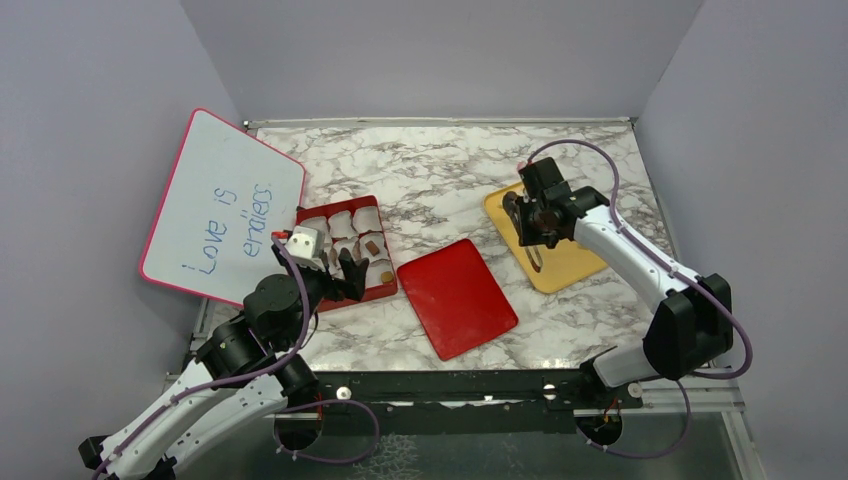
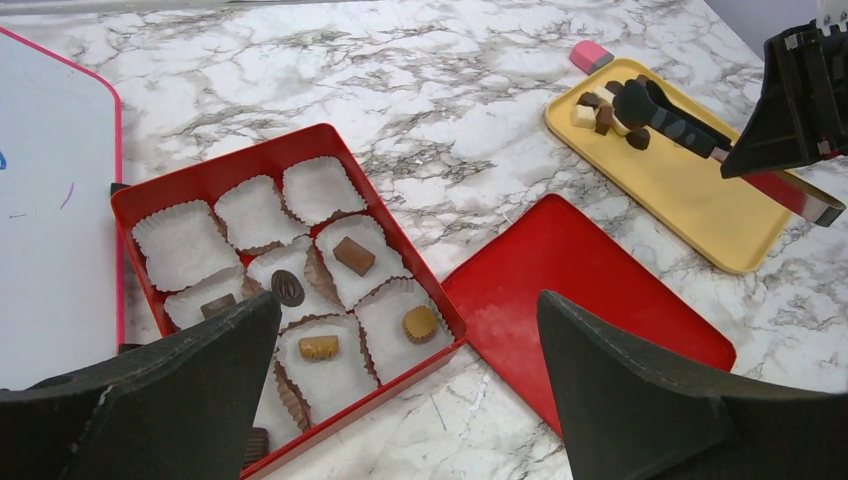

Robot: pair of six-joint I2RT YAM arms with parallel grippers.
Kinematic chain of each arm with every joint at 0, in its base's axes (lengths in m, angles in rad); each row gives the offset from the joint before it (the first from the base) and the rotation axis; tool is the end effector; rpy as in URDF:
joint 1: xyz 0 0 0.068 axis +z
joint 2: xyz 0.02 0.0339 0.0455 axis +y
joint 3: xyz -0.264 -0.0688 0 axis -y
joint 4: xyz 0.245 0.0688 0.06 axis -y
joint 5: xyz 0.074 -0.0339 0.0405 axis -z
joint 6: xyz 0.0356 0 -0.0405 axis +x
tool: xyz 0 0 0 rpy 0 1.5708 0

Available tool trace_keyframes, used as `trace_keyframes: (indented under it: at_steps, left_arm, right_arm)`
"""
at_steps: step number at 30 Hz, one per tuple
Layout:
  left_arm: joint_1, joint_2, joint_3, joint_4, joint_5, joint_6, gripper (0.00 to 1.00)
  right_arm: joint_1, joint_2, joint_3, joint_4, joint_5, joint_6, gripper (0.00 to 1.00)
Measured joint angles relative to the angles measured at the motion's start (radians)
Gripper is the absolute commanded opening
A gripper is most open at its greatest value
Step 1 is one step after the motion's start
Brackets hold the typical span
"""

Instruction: Pack the chocolate

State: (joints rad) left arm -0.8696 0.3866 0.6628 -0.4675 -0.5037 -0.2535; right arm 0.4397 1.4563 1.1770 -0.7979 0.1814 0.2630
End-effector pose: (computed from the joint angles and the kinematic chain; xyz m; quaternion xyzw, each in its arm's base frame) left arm 0.0764 -0.0639 0.3176 0.0754 0.7600 -0.1655 0.6240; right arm 0.2683 0.1191 0.2699 -0.0632 0.9639 0.0013 0.2587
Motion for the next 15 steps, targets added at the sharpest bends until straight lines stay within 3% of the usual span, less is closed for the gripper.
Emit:
trace_keyframes:
  at_steps: [8,15]
  left_arm:
    - [0.0,-0.002,0.0,0.0,0.0,0.0,0.99]
    - [0.0,-0.016,0.0,0.0,0.0,-0.002,0.99]
  right_arm:
    - [0.022,-0.043,0.015,0.031,-0.123,0.002,0.28]
    - [0.196,-0.007,0.111,0.072,-0.159,0.035,0.28]
